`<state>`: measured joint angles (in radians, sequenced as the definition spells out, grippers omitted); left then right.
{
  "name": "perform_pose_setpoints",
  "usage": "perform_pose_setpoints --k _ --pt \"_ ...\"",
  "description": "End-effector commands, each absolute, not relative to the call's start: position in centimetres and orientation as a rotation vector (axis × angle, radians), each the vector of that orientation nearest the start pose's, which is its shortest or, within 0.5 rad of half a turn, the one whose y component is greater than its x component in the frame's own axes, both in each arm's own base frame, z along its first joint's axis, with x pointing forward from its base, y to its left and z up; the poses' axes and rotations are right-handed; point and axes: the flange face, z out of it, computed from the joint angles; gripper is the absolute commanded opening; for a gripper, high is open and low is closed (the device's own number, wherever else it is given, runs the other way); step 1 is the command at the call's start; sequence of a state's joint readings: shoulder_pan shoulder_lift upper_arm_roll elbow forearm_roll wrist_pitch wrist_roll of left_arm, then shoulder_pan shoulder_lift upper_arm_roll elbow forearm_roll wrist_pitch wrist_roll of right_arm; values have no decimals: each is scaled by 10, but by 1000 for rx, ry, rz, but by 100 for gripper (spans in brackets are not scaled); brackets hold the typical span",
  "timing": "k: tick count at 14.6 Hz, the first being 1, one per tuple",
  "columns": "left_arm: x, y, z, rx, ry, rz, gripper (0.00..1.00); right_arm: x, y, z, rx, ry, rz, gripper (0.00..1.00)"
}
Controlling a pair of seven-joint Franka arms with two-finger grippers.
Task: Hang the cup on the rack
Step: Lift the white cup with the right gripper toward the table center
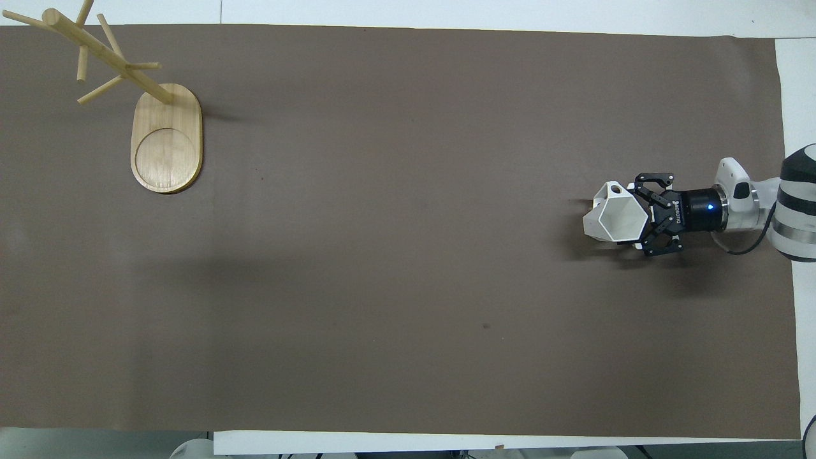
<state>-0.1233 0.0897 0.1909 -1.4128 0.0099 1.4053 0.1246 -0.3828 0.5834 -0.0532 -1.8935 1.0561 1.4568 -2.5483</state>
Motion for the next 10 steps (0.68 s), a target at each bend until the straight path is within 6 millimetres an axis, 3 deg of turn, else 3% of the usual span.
perform_pose_setpoints --k 1,6,7,9,10 --pt "551 31 633 -3110 95 198 100 527 -124 195 -1326 -1393 -1072 99" --pt "550 29 633 -3110 100 203 100 527 -113 194 -1312 -1398 -1076 99" --pt "550 29 633 -3110 100 203 100 528 -113 195 -1312 -1399 -1077 93" --pt "551 29 633 -3110 102 201 100 532 -100 200 -1293 -1417 -1063 54" --pt "551 29 633 -3110 100 196 100 537 -95 208 -1294 -1426 -1061 44"
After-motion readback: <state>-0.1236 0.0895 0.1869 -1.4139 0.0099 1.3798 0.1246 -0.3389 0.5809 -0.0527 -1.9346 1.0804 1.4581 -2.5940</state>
